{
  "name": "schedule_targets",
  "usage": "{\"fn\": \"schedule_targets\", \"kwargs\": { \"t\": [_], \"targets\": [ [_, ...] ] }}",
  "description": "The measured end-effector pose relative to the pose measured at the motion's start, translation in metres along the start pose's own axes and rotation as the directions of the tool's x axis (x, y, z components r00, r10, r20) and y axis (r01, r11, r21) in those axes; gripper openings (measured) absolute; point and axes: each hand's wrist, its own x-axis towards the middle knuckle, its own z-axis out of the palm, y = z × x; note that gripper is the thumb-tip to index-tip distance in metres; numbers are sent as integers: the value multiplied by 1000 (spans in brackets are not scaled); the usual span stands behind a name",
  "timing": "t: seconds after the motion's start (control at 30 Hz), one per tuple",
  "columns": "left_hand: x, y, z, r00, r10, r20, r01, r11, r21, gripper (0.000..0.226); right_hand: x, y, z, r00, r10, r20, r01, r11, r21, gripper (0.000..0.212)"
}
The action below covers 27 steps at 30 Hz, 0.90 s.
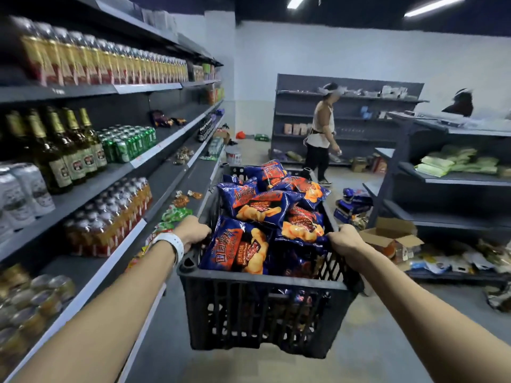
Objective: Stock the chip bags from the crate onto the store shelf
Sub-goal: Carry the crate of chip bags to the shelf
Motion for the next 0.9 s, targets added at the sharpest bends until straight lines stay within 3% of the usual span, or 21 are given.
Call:
{"fn": "schedule_targets", "kwargs": {
  "t": [0.13, 0.3, 0.4, 0.53, 0.67, 0.77, 0.9],
  "targets": [
    [-11, 53, -36, 997, 75, 18, -75, 997, 27, 6, -11, -62, -29, 999, -38, -12, 37, 998, -43, 7],
    [-2, 89, -88, 990, 139, 33, -140, 990, 25, 32, -30, -132, -62, 997, -78, 20, 79, 996, -43, 13],
    [-2, 106, -107, 985, 159, 69, -157, 987, -36, 34, -40, -165, -72, 995, -94, 24, 94, 995, 15, 18],
    [9, 121, -130, 981, 180, 76, -177, 983, -40, 36, -43, -196, -77, 995, -95, 29, 93, 993, 68, 24],
    [24, 131, -143, 971, 218, 94, -220, 975, 18, 19, -40, -216, -73, 994, -100, 35, 97, 991, 97, 25],
    [38, 138, -151, 967, 247, 70, -252, 964, 87, 33, -25, -225, -66, 995, -98, 26, 93, 986, 136, 26],
    [65, 155, -154, 963, 269, 30, -270, 956, 112, 35, 8, -242, -59, 993, -113, 30, 107, 981, 164, 21]
  ]
}}
